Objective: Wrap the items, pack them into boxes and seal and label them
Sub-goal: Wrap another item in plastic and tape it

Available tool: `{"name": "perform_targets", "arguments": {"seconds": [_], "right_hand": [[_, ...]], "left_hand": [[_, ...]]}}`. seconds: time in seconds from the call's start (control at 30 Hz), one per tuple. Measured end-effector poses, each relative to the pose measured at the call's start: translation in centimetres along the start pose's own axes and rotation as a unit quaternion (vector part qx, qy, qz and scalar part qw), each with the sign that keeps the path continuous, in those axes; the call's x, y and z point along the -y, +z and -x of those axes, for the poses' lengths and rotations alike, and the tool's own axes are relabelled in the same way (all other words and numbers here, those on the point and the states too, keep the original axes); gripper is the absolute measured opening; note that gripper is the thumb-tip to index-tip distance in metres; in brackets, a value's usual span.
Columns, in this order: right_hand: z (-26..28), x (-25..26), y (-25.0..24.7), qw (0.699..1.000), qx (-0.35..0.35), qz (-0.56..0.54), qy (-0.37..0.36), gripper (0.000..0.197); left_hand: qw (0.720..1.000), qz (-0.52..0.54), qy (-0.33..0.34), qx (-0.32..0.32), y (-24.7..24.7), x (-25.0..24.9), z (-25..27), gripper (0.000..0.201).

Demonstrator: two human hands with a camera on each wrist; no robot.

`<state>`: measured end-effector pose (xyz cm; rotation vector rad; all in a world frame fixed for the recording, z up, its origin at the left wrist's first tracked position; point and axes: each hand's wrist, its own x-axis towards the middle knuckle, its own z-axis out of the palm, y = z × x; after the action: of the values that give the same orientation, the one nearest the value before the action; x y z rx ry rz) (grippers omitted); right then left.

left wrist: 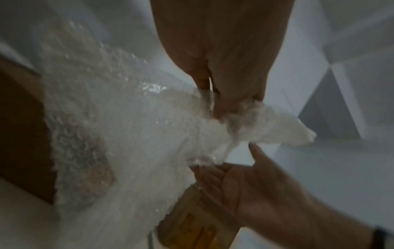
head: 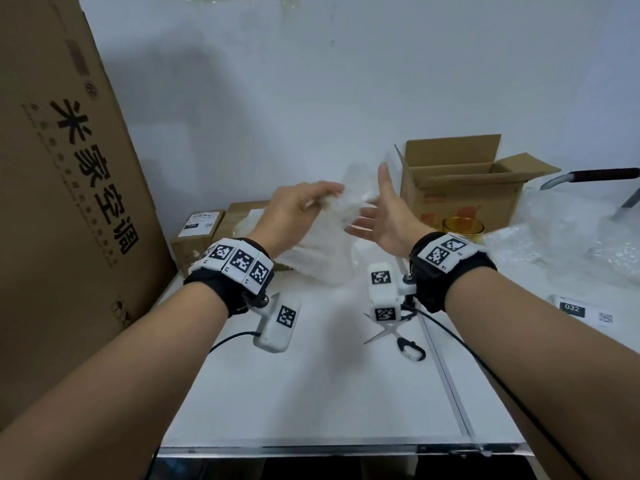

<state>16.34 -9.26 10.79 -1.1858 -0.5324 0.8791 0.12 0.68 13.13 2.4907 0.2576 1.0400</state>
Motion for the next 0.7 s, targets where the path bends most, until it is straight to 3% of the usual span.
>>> {"name": "perform_targets", "arguments": {"seconds": [0.07, 0.17, 0.23, 0.3, 0.37, 0.43, 0.5, 0.53, 0.63, 0.7], "right_hand": [[0.1, -0.1, -0.3, 0.998, 0.035, 0.043, 0.022, 0.080], [1.0, -1.2, -0.7, 0.986, -0.001, 0.161, 0.030, 0.017], [1.5, -2.4, -1.4, 0.978, -0.022, 0.207, 0.019, 0.015], [2.2, -3.5, -1.8, 0.975, -0.028, 0.221, 0.005, 0.018], [2.5, -4.3, -2.3, 0.971, -0.046, 0.232, -0.023, 0.024], [2.8, -4.3, -2.6, 0.967, -0.067, 0.242, -0.052, 0.034], [3.2, -3.8, -2.8, 0.958, -0.072, 0.265, -0.078, 0.034], [3.3, -3.6, -2.9, 0.953, -0.073, 0.281, -0.091, 0.030], [3.3, -3.2, -3.7, 0.939, -0.096, 0.311, -0.113, 0.021], [3.1, -3.4, -4.4, 0.936, -0.114, 0.313, -0.118, 0.019]], "left_hand": [[0.993, -0.031, 0.032, 0.110, 0.5, 0.1, 0.9, 0.051], [0.951, -0.060, -0.041, 0.299, 1.5, 1.6, 2.6, 0.068], [0.902, -0.064, -0.097, 0.416, 2.2, 2.3, 4.0, 0.073], [0.876, 0.008, -0.152, 0.458, 2.7, 2.6, 4.7, 0.062], [0.894, 0.124, -0.225, 0.366, 2.4, 2.7, 4.5, 0.041], [0.915, 0.211, -0.287, 0.190, 2.0, 3.4, 3.4, 0.028], [0.932, 0.204, -0.296, 0.053, 1.6, 4.5, 2.0, 0.031], [0.940, 0.172, -0.293, 0.032, 1.4, 4.9, 1.2, 0.039], [0.958, 0.065, -0.270, 0.064, 1.3, 5.4, -1.3, 0.076], [0.971, -0.029, -0.229, 0.067, 1.4, 5.4, -2.9, 0.089]]}}
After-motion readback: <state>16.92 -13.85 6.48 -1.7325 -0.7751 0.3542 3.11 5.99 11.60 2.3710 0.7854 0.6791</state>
